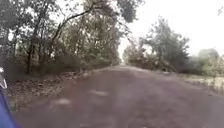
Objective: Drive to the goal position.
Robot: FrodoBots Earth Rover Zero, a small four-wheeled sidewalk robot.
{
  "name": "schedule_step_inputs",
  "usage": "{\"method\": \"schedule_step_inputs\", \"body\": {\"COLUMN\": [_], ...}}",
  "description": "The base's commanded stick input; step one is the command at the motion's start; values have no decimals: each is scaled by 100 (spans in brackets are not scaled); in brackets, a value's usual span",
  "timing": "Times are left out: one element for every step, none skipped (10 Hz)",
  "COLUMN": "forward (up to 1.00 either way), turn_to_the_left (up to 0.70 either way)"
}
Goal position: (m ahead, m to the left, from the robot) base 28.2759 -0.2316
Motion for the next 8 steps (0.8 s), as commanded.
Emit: {"method": "schedule_step_inputs", "body": {"forward": [70, 70, 70, 70, 70, 70, 70, 70], "turn_to_the_left": [-7, -2, -2, -2, -2, -2, -2, -2]}}
